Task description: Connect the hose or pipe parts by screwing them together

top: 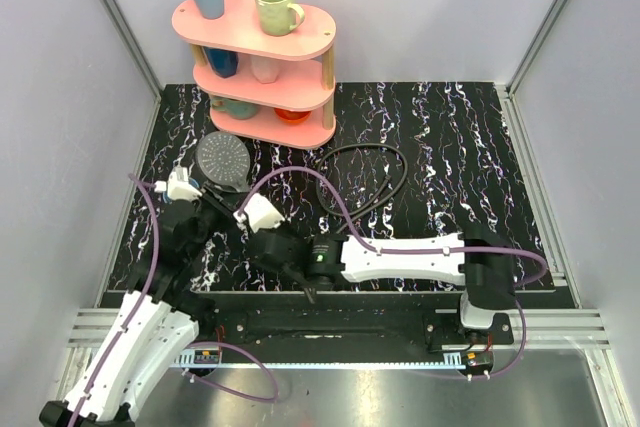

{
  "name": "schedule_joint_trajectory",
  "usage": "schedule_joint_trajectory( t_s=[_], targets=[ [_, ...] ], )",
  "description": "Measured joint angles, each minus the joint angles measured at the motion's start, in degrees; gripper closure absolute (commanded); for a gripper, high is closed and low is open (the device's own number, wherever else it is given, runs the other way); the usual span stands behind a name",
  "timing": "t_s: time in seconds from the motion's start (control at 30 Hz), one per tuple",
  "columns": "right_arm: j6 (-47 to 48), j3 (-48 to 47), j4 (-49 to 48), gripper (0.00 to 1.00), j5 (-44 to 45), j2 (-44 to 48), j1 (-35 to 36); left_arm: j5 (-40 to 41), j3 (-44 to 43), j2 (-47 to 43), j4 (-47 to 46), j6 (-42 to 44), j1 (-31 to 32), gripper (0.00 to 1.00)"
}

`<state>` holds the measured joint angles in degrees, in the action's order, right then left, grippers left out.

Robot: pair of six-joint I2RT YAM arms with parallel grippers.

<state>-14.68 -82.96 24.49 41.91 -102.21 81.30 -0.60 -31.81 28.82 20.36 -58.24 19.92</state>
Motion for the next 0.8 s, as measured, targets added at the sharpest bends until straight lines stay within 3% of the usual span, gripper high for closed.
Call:
schedule_joint_trajectory(
  t_s=[0.13, 0.37, 0.67, 0.73, 0.8],
  targets=[
    [1.31, 7.61, -6.47, 1.00, -9.42, 6.58, -2.19, -1.44, 4.17, -5.55, -2.69, -1.60, 0.04, 1.00],
    [1.07, 24.00, -22.32, 1.00, -42.47, 21.14, -15.02, -6.69, 13.35, -13.99, -18.08, -5.40, 0.28, 1.00],
    [-9.68, 29.00, -35.76, 1.00, -74.79, 21.68, -26.93, -10.69, 22.27, -14.82, -42.23, -7.43, 0.26, 1.00],
    [-14.71, 30.69, -42.14, 0.90, -80.35, 20.55, -28.79, -10.91, 22.75, -14.80, -44.92, -7.39, 0.26, 1.00],
    [-18.34, 31.12, -46.21, 0.71, -84.15, 19.02, -30.01, -10.95, 22.88, -14.58, -45.99, -7.37, 0.26, 1.00]
  ],
)
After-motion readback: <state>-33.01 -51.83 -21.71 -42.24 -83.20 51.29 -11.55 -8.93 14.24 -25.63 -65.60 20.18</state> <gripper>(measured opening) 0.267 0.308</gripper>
